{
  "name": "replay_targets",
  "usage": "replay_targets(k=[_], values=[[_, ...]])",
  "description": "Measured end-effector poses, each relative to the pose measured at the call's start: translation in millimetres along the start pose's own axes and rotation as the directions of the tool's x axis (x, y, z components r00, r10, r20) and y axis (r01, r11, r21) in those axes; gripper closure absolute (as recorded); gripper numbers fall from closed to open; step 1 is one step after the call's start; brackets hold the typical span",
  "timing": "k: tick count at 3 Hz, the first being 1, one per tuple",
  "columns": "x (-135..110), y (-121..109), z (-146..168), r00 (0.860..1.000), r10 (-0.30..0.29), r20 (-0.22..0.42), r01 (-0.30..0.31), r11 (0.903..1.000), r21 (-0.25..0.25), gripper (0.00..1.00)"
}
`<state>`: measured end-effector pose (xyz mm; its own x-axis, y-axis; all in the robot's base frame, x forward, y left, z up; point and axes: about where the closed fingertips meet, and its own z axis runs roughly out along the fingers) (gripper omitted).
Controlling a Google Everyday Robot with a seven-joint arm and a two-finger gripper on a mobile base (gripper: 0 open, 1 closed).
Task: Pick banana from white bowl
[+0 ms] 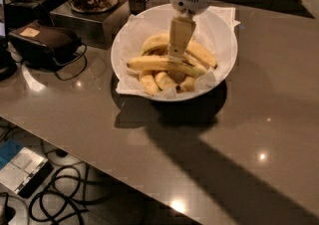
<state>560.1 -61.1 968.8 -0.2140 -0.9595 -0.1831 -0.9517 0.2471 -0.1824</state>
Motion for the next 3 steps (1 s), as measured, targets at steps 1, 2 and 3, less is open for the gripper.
replay_targets(k=[1,2,3], values=[[-6.1,-0.3,6.8,1.000,-0.021,-0.004,0.021,0.9996,-0.019,0.36],[-9.6,-1.5,19.0,0.999,-0.031,-0.021,0.030,0.9987,-0.041,0.37],[-9.6,-2.8,28.4,0.999,-0.030,-0.035,0.028,0.9980,-0.058,0.38]])
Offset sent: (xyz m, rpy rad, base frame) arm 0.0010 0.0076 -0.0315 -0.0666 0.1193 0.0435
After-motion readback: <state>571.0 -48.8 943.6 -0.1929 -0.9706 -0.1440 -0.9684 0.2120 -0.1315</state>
